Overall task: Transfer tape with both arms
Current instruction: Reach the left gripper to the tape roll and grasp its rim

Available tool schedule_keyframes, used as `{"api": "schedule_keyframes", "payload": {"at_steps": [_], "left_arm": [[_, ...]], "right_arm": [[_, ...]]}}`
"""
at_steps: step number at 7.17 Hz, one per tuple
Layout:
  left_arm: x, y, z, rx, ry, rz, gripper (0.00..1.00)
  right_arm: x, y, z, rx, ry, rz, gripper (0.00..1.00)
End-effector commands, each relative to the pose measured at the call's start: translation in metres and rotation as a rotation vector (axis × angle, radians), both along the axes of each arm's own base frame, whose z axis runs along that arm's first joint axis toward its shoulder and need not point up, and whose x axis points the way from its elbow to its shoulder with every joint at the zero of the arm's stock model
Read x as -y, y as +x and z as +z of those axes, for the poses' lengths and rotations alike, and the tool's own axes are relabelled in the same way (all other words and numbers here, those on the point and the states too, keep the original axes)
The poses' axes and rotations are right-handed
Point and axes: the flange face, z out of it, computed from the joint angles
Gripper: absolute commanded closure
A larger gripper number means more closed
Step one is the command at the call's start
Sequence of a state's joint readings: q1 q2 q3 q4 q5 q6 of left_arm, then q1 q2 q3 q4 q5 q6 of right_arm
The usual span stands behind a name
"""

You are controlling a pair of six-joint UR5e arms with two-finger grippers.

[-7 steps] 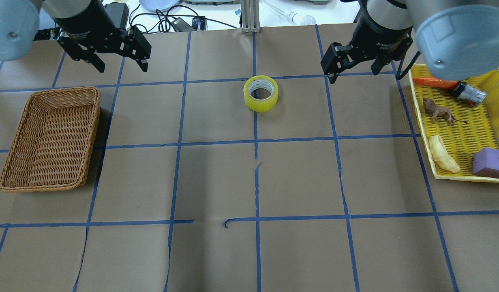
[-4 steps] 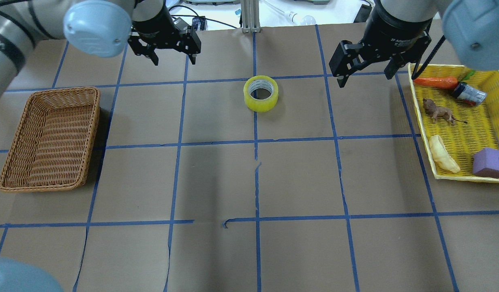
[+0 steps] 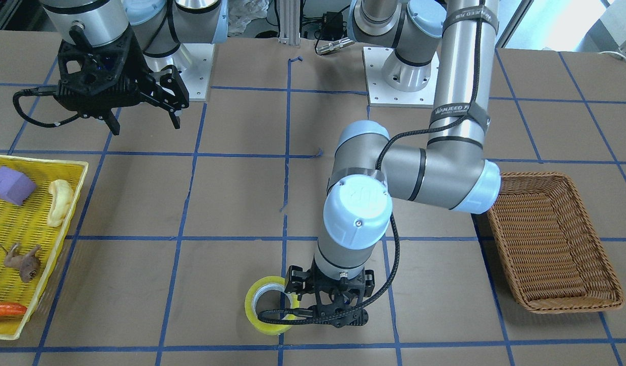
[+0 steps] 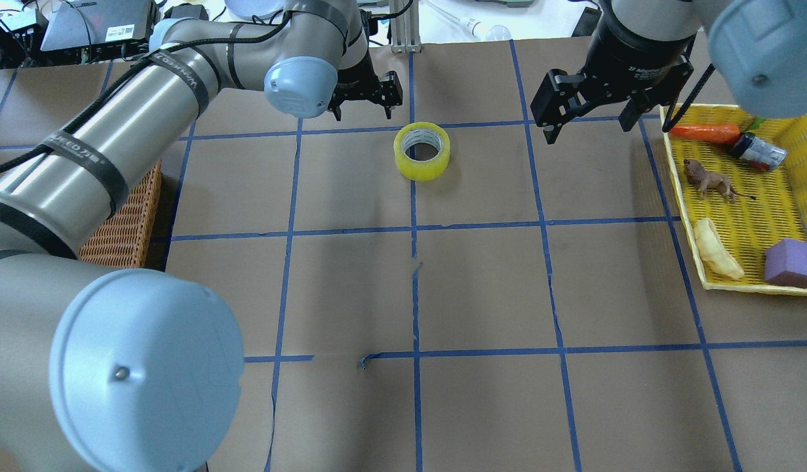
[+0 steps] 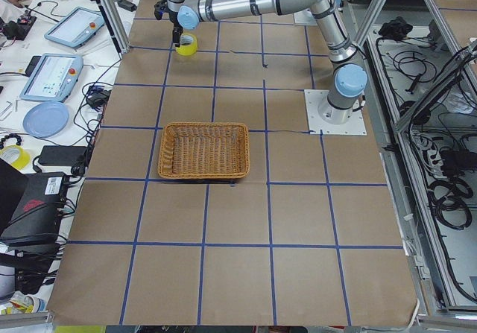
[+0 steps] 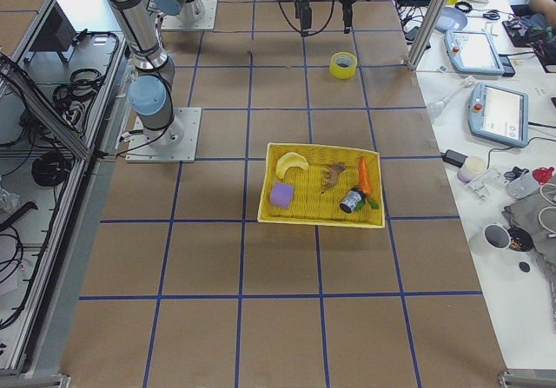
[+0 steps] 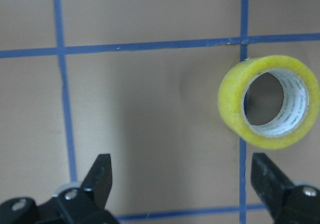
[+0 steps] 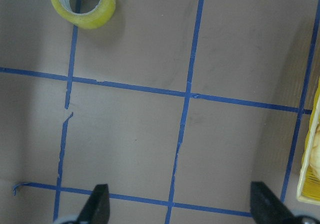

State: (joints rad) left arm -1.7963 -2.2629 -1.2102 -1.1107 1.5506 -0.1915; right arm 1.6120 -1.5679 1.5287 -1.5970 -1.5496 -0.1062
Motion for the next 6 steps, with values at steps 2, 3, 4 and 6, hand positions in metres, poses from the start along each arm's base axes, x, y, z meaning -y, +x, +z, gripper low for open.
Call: {"api": "schedule_keyframes", "payload": {"at_steps": [2, 3, 4, 6], "left_arm": [[0.016, -0.044, -0.052, 0.001, 0.017, -0.021, 0.01], [0.016, -0.047, -0.07, 0.007, 0.039, -0.024, 0.04], [0.011, -0.054, -0.082, 0.011, 0.058, -0.037, 0.11], [0.004, -0.056, -0.091, -0.019, 0.087, -0.04, 0.58]], "right_arm": [[0.01, -0.001, 0.015, -0.006, -0.025, -0.001, 0.0], [0.011, 0.0, 0.013, 0.001, -0.024, 0.0, 0.0], [0.011, 0.0, 0.011, 0.005, -0.019, 0.0, 0.0], [0.013, -0.001, 0.011, -0.003, -0.021, -0.003, 0.0]]}}
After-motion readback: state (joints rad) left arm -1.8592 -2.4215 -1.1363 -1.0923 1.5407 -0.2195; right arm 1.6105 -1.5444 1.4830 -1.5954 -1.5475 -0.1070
